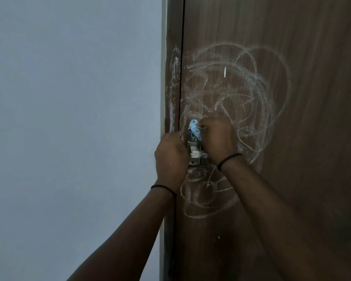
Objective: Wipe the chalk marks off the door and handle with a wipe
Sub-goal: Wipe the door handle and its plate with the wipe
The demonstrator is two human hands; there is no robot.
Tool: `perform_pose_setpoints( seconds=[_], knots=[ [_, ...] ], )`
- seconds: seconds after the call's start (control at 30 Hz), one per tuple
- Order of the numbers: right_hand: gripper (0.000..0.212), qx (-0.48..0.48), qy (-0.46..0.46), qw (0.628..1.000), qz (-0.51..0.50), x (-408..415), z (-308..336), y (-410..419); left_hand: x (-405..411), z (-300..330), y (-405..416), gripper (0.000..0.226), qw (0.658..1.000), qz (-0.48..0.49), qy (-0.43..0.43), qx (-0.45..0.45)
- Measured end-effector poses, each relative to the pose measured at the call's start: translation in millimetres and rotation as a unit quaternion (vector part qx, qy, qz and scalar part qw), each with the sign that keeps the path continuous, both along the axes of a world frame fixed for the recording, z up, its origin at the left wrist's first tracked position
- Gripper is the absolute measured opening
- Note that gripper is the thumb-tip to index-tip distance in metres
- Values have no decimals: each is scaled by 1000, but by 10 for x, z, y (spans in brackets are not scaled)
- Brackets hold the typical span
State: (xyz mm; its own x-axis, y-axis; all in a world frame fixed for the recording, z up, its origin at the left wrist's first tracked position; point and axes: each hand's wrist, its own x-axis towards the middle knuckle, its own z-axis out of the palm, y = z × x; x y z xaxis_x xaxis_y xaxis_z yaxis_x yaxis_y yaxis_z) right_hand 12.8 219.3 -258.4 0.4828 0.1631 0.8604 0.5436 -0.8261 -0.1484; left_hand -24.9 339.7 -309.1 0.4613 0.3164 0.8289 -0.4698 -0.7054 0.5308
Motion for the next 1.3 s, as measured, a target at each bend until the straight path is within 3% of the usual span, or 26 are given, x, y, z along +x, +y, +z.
perform_pose_setpoints(
  seconds=[0.13,0.27,0.33,0.47,0.67,0.83,1.0,1.07,1.2,1.23,1.3],
  knots=[
    [14,-82,43,990,105,-38,-66,210,31,-9,-11,21,1000,4,10,29],
    [13,74,-17,995,71,-25,-138,34,52,-23,-12,28,999,-21,-30,25],
    [12,93,-34,994,44,-28,-127,14,86,-18,-35,33,998,-32,-33,31],
    [12,-50,0,998,23,-29,-68,60,198,-6,-47,36,999,-31,-36,23],
    [11,-15,36,999,-12,-20,1,-41,253,-85,-59,33,998,-38,-49,22],
    [15,-108,23,993,48,-41,42,122,280,-121,-47,35,998,-47,-38,-11],
    [19,104,46,993,24,-8,-70,-82,263,-54,-46,29,997,-68,-40,-13],
    [17,69,14,997,13,-33,-80,19,262,-39,-70,27,995,-83,-32,-41],
    [16,-101,23,993,51,-8,-11,144,276,-45,-97,34,991,-96,-11,-87],
    [17,-95,24,994,57,27,-7,107,273,-42,-91,35,991,-104,-8,-86],
    [23,9,34,998,60,51,-34,8,252,-39,-78,36,990,-119,-20,-69]
  ],
)
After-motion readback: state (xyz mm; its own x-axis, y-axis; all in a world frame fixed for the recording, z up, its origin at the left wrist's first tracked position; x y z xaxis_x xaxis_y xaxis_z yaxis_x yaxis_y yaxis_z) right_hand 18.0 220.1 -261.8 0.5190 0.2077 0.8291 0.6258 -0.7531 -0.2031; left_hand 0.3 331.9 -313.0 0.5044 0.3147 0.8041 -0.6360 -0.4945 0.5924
